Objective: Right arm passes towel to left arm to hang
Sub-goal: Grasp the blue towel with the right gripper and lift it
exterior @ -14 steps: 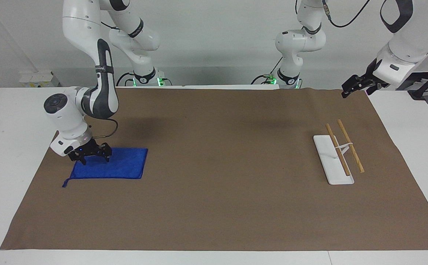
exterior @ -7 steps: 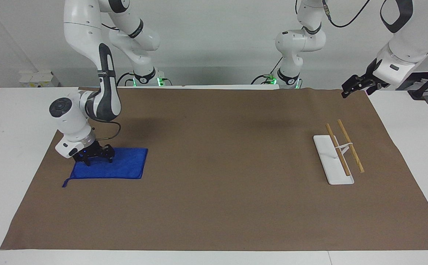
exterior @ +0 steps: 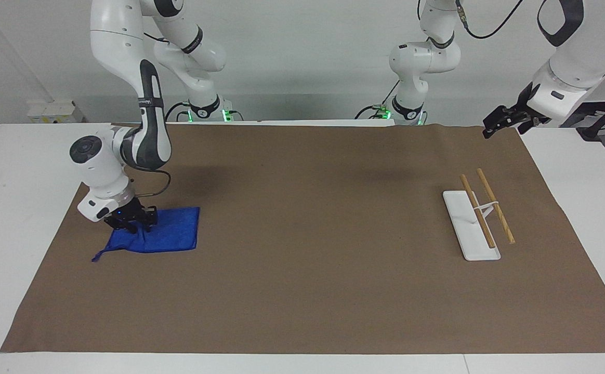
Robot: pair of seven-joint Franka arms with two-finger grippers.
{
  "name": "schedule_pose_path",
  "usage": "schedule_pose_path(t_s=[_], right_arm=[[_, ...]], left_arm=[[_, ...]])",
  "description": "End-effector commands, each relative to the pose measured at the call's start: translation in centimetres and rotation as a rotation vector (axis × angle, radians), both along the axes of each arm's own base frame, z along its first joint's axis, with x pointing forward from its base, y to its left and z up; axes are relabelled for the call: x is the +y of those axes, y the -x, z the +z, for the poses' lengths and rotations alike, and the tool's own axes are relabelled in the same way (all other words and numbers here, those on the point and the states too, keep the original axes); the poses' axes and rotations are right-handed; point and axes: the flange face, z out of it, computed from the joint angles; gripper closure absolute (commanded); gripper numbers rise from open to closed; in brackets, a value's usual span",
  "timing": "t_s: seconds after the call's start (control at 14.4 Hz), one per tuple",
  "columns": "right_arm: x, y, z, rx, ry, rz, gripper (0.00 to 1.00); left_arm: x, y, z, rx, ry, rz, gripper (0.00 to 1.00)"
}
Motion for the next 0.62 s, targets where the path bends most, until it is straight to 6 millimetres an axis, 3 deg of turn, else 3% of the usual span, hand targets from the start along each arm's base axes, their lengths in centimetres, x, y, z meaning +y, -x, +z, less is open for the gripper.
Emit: schedule_pose_path(t_s=[0.0, 0.28, 0.55], right_arm=[[0.0, 0.4, -0.4, 0.015, -0.024, 0.006, 1.00], [0.7, -0.2, 2.0, 0.085, -0.096, -0.044, 1.00], [5.3, -0.6, 5.8, 0.188, -0.135, -0.145, 1.00]], left_arm=[[0.2, 0.7, 0.1, -0.015, 0.008, 0.010, 0.00], [0.2, 0.7, 0.1, -0.015, 0.008, 0.010, 0.00], [0.2, 0.7, 0.0, -0.013, 0.007, 0.010, 0.00]])
